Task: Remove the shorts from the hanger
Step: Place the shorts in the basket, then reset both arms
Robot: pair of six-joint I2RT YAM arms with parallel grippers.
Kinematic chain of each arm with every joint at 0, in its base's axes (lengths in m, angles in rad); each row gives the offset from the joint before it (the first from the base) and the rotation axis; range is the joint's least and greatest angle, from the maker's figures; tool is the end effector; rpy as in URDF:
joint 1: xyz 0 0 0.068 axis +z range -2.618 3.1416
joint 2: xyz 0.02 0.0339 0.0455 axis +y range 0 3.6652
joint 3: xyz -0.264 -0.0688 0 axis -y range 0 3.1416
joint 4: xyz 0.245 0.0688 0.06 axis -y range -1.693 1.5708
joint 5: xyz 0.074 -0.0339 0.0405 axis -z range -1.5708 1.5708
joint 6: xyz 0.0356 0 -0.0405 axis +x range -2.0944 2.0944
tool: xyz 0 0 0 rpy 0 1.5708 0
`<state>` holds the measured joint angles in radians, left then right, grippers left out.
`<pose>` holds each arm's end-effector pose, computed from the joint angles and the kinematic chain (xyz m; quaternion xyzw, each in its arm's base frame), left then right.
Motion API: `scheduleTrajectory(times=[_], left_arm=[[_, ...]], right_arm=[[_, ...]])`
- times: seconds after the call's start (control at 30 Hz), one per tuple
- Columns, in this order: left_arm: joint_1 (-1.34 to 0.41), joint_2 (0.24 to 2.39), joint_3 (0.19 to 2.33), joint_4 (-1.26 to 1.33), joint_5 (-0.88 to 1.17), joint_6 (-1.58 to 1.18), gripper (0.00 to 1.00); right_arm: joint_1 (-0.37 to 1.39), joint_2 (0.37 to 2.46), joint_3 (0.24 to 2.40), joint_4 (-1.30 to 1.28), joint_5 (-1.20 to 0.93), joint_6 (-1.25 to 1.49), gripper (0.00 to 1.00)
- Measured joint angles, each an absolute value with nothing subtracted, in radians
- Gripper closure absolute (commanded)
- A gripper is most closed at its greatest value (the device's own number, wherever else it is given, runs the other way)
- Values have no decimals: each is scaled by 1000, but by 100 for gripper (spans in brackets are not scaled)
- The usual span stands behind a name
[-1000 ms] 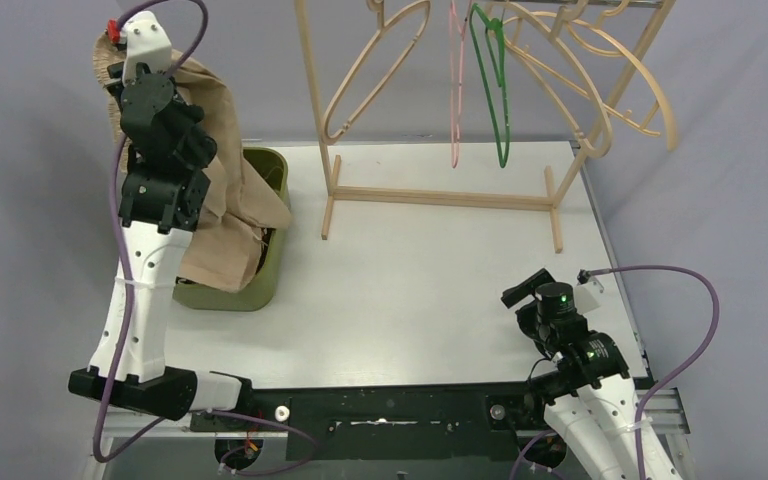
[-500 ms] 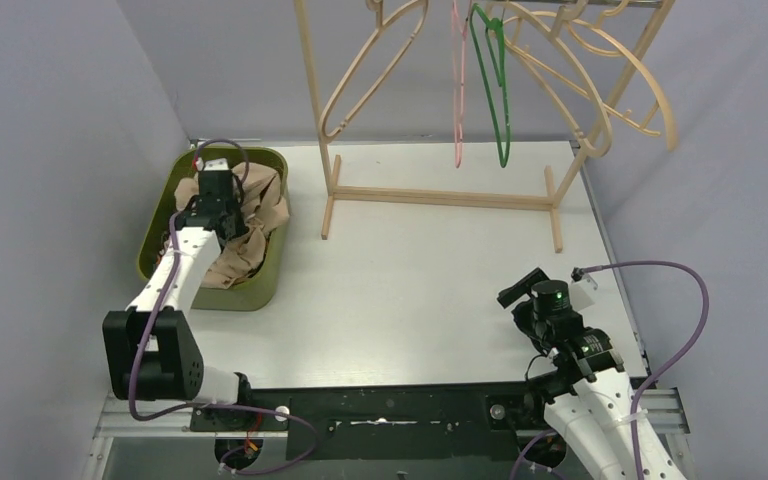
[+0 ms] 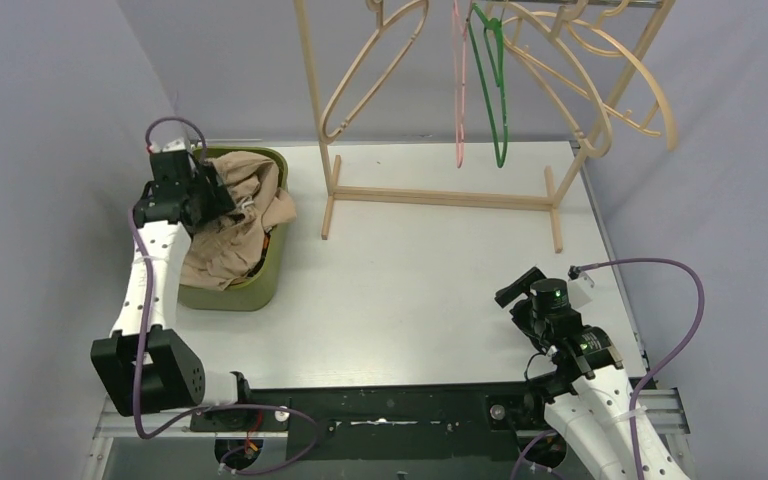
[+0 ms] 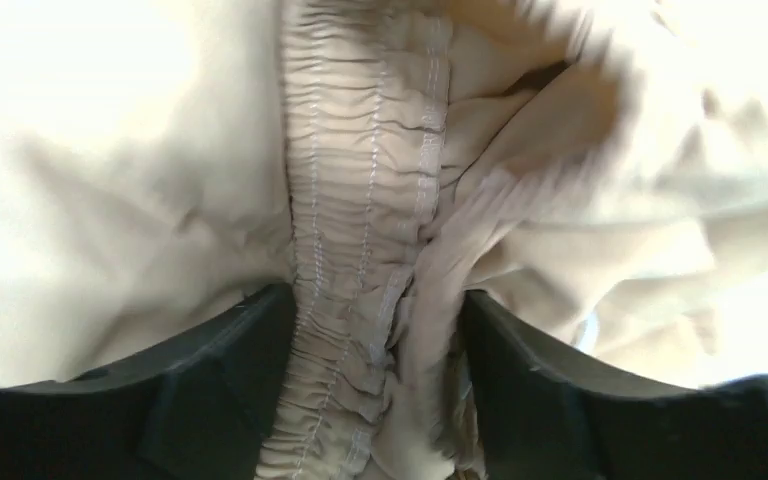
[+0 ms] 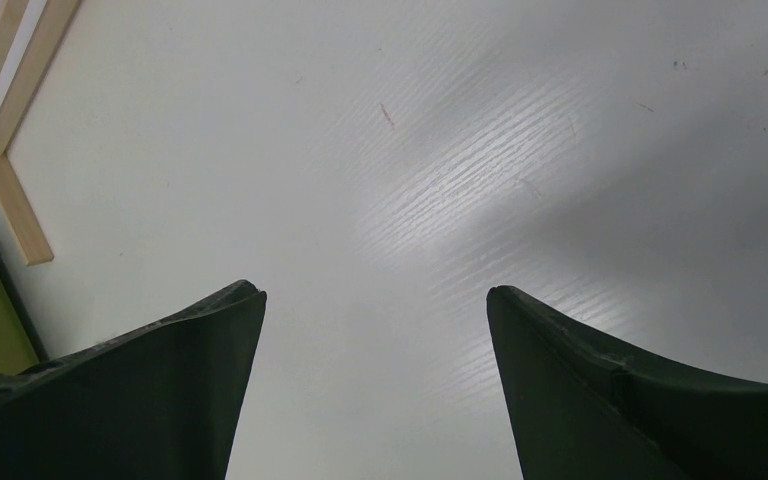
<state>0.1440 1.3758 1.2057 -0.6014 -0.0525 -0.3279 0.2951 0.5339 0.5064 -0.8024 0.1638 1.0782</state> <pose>0.2956 0.0448 0.3138 -0.2252 0.8930 -0.0116 0.3895 0.1098 0.0273 0.2206 0.3819 0.8474 0.1698 0.3274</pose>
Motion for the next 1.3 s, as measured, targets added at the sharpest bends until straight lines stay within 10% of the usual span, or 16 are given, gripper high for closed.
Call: scheduleTrajectory(times=[0.27, 0.57, 0.73, 0.83, 1.3], left_arm=[[145, 1361, 1567, -659, -78, -305, 29], [146, 1604, 1243, -492, 121, -348, 53], [149, 1533, 1100, -368, 184, -384, 43], [149, 1445, 1116, -422, 174, -385, 19], [147, 1142, 1348, -644, 58, -413, 17]], right_arm=[[295, 535, 506, -801, 162, 1063, 16], [295, 535, 506, -801, 142, 1063, 15], [295, 535, 506, -801, 141, 1036, 15], [295, 535, 508, -798, 142, 1012, 14], [295, 468, 659, -694, 147, 790, 13]])
